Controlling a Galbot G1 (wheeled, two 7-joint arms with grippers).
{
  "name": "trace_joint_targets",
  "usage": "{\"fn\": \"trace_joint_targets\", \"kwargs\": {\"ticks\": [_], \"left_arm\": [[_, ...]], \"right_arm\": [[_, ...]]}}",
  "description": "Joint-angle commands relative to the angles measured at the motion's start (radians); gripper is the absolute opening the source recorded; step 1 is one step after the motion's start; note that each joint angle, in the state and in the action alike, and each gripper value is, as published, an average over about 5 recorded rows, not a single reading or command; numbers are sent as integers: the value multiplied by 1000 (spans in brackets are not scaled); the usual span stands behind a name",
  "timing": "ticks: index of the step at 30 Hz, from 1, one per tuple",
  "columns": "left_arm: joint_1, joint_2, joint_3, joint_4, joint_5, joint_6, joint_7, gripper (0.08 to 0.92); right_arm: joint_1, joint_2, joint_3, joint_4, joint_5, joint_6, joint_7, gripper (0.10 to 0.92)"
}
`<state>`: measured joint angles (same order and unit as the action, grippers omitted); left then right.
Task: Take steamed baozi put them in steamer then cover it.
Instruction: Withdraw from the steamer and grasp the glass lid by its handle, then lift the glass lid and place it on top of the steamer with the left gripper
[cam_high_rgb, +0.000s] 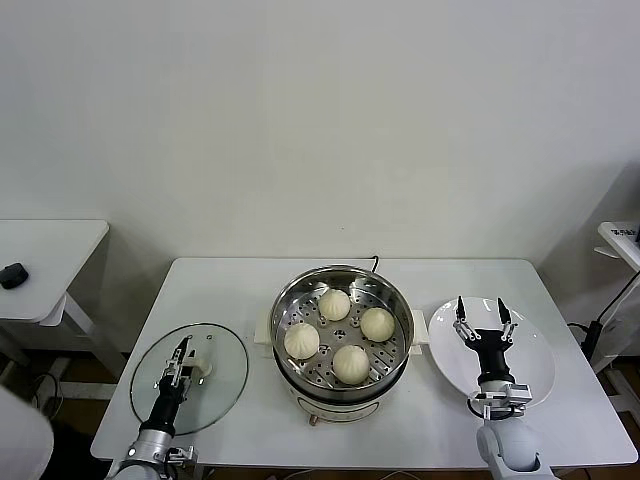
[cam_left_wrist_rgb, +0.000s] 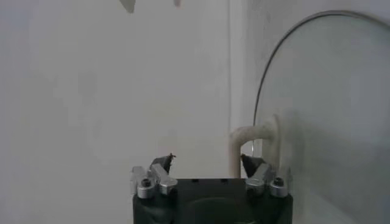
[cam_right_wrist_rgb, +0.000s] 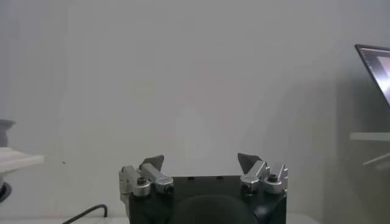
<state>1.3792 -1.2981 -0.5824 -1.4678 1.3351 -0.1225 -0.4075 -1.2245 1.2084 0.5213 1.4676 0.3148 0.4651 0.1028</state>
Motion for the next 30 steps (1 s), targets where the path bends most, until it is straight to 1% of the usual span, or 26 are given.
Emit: {"fn": "trace_joint_targets", "kwargs": {"ticks": [1,9,12,14,16,23,27,30], "left_arm": [[-7,3,2,14,-7,2,13,559],[-2,5,10,17,-30,-3,30,325],[6,8,10,-1,-54,-4,37,239],[16,12,6,-29,-80,1,46,201],[29,17,-4,-73,-112,12,59,188],[72,47,-84,-300,-213,75,116,186],[92,69,-121,-436,-251,124,164,186],[101,78,-121,-544,-261,172,209,186]], "right_arm": [[1,-2,2,6,0,0,3,823],[0,-4,1,30,-3,-1,5,823],[0,-2,-2,32,-7,-1,5,823],[0,-1,-4,31,-9,0,5,823],[0,0,-5,30,-10,0,5,823],[3,1,-6,23,-12,1,5,823],[7,1,-7,19,-13,1,5,823],[9,1,-7,17,-13,1,6,823]]}}
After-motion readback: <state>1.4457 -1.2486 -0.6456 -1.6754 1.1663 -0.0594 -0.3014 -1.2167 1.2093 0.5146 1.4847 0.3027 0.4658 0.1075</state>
